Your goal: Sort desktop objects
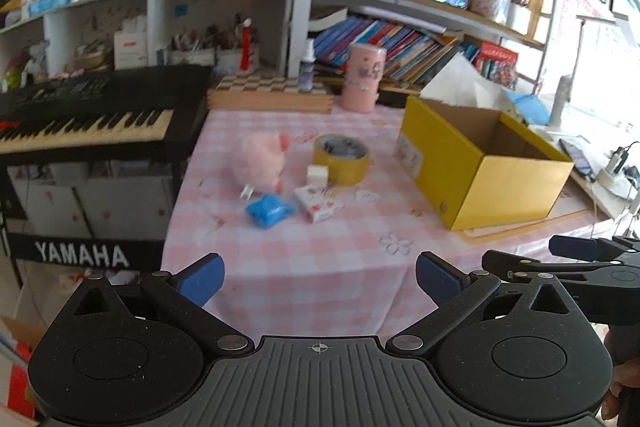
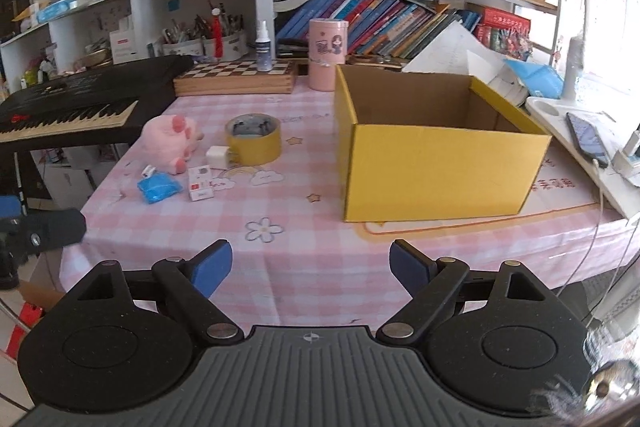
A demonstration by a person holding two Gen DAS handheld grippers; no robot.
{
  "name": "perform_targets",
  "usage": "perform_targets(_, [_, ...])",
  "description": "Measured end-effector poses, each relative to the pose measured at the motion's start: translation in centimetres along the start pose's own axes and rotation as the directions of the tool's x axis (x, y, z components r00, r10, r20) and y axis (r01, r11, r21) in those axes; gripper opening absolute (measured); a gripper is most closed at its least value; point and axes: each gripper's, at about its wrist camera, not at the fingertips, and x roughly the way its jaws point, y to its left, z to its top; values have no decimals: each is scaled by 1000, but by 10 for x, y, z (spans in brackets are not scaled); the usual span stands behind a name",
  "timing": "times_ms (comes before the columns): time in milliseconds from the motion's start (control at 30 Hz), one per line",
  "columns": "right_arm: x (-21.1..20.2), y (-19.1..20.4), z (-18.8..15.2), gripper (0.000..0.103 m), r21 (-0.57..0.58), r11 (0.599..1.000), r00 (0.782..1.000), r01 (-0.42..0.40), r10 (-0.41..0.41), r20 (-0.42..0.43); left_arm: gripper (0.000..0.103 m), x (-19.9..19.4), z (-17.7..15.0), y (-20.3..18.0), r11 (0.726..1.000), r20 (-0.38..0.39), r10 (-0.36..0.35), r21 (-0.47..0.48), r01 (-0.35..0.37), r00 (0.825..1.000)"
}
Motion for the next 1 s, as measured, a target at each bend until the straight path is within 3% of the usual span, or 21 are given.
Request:
perform_targets(467, [9,24,-4,86,-28,999,997,-36,34,-62,103,3,-8,23,997,-48,38,-60,-41,998])
perform_targets(1000, [16,34,4,87,-54,998,997,-41,37,-70,103,8,1,28,996,-42,13,-86,-17,999])
